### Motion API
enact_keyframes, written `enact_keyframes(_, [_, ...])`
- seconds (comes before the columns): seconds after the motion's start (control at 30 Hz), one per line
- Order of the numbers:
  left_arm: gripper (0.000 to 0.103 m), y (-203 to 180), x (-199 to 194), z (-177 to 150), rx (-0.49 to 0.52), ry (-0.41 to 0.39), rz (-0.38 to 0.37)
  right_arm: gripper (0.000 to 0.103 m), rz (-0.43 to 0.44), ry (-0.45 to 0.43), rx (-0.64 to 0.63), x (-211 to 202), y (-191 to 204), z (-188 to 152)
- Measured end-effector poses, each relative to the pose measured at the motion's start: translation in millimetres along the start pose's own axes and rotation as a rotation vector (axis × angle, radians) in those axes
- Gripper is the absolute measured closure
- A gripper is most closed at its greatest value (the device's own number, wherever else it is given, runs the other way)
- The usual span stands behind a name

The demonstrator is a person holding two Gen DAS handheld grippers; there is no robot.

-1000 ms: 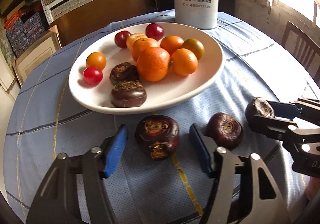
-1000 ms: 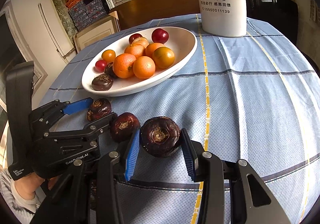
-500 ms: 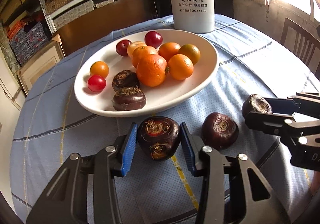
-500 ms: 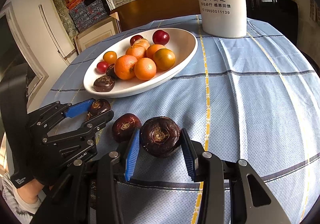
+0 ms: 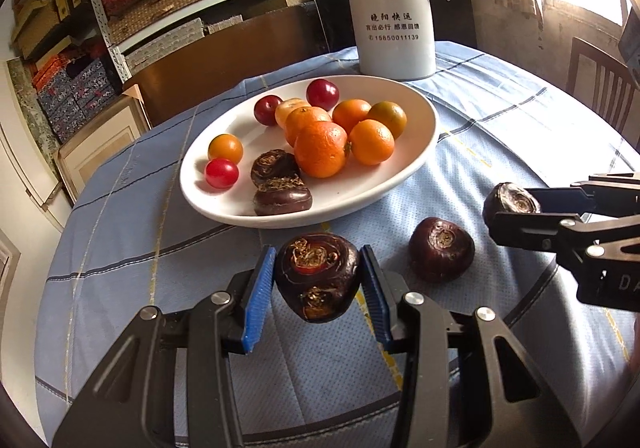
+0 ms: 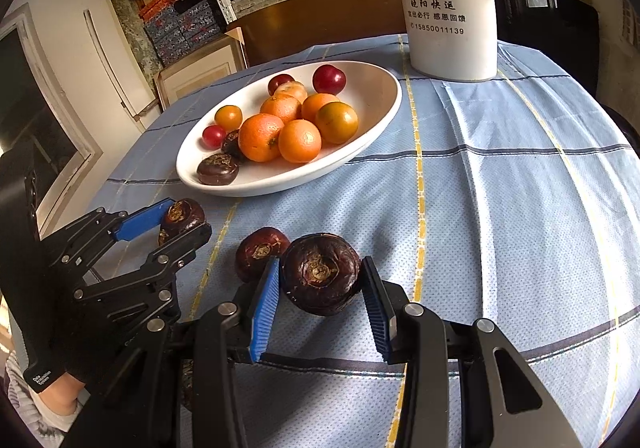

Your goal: Organize fruits

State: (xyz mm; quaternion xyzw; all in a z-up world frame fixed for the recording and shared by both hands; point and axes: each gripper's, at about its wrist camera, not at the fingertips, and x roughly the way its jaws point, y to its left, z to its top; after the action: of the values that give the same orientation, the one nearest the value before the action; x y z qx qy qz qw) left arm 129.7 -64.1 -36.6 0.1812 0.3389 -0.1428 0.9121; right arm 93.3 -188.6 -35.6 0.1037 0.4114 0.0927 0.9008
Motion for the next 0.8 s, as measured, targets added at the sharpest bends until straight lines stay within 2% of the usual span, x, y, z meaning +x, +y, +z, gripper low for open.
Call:
enact_keyframes(0.57, [0.060,6.2,-35.6,-11.9,-0.031,-0.067,0.024,0.062,0.026,-0.017,-0.026,-7.6,9.9,-2.5])
enact_keyframes(0.7, [0.060,11.3,-38.7,-17.3,-0.054,-0.055,0.002,0.062,0.030,-0.018,-0.032,-8.5,11.4,-3.6])
enact_keyframes(0.8, [0.060,16.9,-36.8,-23.2,-0.081,-0.017,-0.045,0.062,0.034,-0.020,-0.038,-9.9,12.9,-4.5])
